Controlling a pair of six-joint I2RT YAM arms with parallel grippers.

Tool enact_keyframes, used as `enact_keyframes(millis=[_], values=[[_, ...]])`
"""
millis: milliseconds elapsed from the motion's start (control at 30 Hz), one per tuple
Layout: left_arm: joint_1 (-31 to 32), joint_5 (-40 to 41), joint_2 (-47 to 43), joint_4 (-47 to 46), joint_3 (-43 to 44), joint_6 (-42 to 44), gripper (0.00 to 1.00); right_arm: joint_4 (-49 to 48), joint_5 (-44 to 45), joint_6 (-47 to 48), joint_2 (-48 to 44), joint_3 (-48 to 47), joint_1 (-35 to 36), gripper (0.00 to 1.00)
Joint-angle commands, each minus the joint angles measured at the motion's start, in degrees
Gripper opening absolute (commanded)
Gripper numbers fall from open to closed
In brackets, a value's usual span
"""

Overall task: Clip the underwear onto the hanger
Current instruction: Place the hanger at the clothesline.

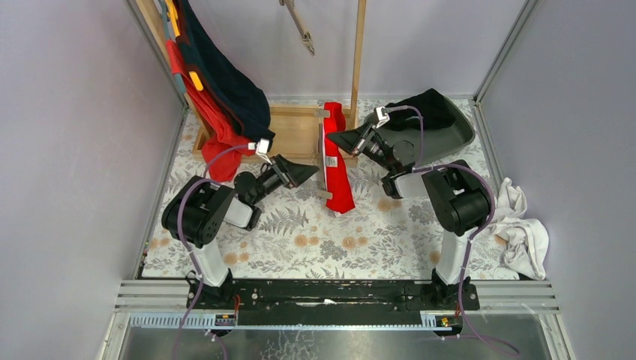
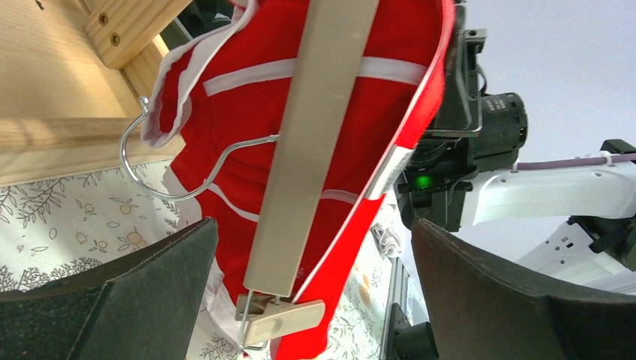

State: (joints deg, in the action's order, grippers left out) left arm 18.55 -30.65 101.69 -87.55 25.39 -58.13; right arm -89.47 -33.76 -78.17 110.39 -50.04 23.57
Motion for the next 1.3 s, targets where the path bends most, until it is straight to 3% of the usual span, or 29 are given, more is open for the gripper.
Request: enact_keyframes(millis=[0,733,1267], values=[[1.3,-0.9,1.8,-4.7,1.9,1.0,1.0,-8.1,-1.1,-1.8,-4.0,-2.8,-0.4,0.0],[5.7,-1.2,5.2,-5.1,5.6,2.2,0.98,-8.1,-1.1,-4.2,-7.2,-3.7,-0.3,0.0],[7.5,2.2,2.0,-5.2,4.6,5.4,0.52,-8.1,-0.6,-4.1,-7.9,-1.8,-0.5,0.0]])
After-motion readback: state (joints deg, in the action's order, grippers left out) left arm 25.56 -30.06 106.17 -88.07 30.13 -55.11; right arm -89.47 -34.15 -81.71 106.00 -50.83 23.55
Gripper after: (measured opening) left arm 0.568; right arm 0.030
